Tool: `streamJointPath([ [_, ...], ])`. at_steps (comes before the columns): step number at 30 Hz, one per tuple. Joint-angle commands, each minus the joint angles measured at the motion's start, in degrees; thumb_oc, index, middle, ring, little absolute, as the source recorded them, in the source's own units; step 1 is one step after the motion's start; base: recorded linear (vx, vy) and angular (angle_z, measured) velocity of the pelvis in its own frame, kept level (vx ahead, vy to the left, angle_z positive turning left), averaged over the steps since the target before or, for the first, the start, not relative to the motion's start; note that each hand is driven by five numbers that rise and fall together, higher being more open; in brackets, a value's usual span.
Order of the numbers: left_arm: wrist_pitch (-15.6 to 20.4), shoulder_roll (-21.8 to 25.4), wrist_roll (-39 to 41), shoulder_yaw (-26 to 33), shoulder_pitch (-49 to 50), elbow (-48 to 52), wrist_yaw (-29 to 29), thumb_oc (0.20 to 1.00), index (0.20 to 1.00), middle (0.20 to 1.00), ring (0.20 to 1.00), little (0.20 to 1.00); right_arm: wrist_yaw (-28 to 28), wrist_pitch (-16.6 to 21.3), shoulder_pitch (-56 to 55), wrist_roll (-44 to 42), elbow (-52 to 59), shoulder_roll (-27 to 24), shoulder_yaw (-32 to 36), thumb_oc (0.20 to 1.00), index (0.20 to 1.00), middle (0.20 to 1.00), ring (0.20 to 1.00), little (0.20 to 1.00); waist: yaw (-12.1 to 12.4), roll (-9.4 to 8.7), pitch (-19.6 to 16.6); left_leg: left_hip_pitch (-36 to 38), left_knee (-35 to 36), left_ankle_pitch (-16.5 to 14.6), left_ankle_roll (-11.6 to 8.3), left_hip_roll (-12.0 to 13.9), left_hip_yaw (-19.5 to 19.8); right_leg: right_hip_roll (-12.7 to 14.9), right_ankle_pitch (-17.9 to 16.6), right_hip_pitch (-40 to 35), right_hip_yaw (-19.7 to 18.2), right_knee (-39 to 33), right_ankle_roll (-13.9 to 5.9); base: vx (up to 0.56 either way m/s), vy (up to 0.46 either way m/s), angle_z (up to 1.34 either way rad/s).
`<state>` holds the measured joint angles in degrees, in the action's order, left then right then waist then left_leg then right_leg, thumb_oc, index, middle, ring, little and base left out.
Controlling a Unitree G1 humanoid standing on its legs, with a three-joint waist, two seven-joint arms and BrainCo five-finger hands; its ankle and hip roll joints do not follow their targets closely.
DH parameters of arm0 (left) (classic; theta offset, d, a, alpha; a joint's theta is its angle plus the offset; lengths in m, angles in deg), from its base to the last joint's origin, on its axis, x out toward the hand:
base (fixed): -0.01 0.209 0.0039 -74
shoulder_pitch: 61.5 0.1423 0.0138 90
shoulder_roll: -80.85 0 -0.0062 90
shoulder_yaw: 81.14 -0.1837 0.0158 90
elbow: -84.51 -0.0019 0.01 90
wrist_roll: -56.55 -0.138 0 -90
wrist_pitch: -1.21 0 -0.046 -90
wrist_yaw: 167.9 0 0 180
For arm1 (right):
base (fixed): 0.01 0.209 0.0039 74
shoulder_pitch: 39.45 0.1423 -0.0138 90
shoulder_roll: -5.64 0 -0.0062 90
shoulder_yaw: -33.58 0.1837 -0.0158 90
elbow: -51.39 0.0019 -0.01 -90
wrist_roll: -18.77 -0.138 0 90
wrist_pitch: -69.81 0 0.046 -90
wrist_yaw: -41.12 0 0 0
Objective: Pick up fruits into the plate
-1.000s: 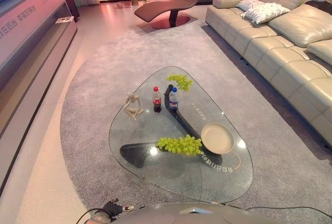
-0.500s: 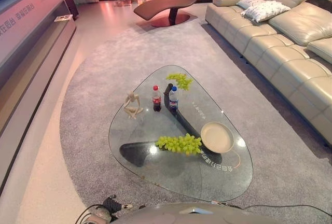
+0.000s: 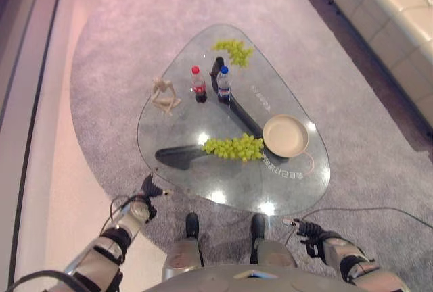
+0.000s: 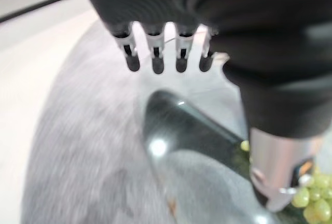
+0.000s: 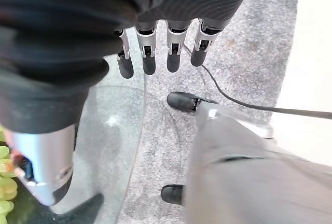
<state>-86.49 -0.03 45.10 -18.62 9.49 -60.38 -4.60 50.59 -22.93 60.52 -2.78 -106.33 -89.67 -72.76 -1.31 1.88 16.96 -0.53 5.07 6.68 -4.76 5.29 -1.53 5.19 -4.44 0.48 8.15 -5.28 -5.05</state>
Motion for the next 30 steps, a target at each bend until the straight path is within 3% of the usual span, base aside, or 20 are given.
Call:
streamJointPath([
  [1,-1.7,5.7,-3.6,-2.4,-7.1,1.8,-3.4,1.000,1.000,1.000,1.000,1.000,1.4,0.8,3.1,-3.9,2.3,-1.6,-2.4,1.000,1.000,1.000,1.000,1.000,-0.2,-1.46,4.2,0.2,-2.6,-7.9,4.07,-3.9,-2.9,-1.3,3.2,4.1,-3.8,6.6,0.13,-0.09,0.014,-0.13],
  [7,-4.8,12.2,-5.8,-5.8,-17.5,6.8,-4.4,1.000,1.000,1.000,1.000,1.000,-0.3,-0.4,8.1,-8.2,5.6,-2.7,-3.6,1.000,1.000,1.000,1.000,1.000,-1.5,-0.68,9.5,-5.5,-4.7,-6.9,3.77,-4.2,-2.1,-2.0,3.5,10.4,-4.7,10.1,1.06,-0.07,0.003,-0.11],
  [13,-7.9,13.7,-8.3,-8.5,-27.8,7.6,-3.4,1.000,1.000,1.000,1.000,1.000,-2.2,-1.7,11.8,-11.7,6.7,-2.3,-4.3,1.000,1.000,1.000,1.000,1.000,-2.6,-1.03,12.8,-11.3,-9.0,-6.9,3.92,-5.1,-1.5,-2.5,4.0,16.6,-5.0,14.5,1.71,-0.03,-0.030,-0.07],
  [21,-11.7,10.4,-13.5,-13.2,-38.8,5.6,-1.5,1.000,1.000,1.000,1.000,1.000,-7.1,-1.0,14.3,-18.3,8.2,0.8,-4.3,1.000,1.000,1.000,1.000,1.000,-4.1,-2.15,12.8,-20.6,-14.5,-7.4,4.34,-5.8,-1.6,-3.3,4.4,26.2,-5.4,19.6,2.00,-0.02,-0.108,-0.05],
  [30,-15.0,5.2,-13.8,-17.3,-45.9,0.7,-1.9,1.000,1.000,1.000,1.000,1.000,-9.6,0.6,17.3,-21.6,8.7,3.1,-4.3,1.000,1.000,1.000,1.000,1.000,-6.6,-2.91,12.8,-29.1,-19.6,-8.1,3.85,-5.9,-2.6,-4.1,4.3,34.8,-6.4,23.5,2.22,-0.05,-0.091,-0.08],
])
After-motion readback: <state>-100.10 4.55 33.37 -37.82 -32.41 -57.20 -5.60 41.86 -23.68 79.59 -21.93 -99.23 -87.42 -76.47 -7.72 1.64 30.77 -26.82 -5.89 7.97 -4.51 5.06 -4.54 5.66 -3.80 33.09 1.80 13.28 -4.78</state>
